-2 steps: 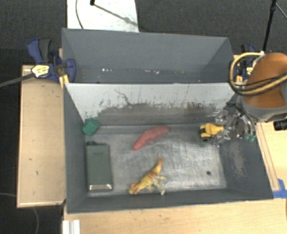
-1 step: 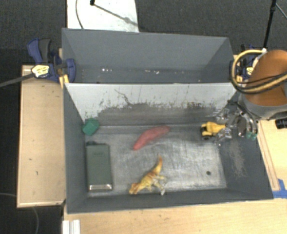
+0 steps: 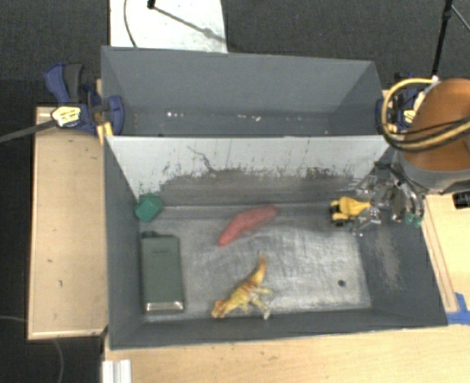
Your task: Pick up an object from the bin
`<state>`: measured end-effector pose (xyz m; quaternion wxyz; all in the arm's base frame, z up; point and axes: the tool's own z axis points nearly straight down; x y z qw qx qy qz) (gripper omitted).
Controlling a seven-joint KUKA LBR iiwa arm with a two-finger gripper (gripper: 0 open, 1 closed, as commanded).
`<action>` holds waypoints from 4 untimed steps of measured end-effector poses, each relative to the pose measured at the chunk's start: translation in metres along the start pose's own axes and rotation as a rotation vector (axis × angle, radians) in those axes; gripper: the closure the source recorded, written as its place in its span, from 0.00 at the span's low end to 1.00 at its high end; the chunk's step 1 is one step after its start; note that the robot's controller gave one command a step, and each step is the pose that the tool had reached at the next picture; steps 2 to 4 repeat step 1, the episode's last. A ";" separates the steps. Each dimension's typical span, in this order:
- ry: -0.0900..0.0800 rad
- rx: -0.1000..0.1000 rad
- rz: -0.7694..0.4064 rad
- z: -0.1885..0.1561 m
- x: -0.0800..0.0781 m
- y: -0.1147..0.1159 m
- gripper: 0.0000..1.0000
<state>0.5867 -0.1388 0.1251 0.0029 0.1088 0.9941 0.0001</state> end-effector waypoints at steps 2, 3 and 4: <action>0.008 0.000 -0.001 -0.010 0.002 0.000 1.00; 0.008 0.000 -0.001 -0.010 0.002 0.000 1.00; 0.008 0.000 -0.001 -0.010 0.002 0.000 1.00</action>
Offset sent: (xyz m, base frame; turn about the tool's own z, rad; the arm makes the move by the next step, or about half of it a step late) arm 0.0002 0.0000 0.0406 0.0000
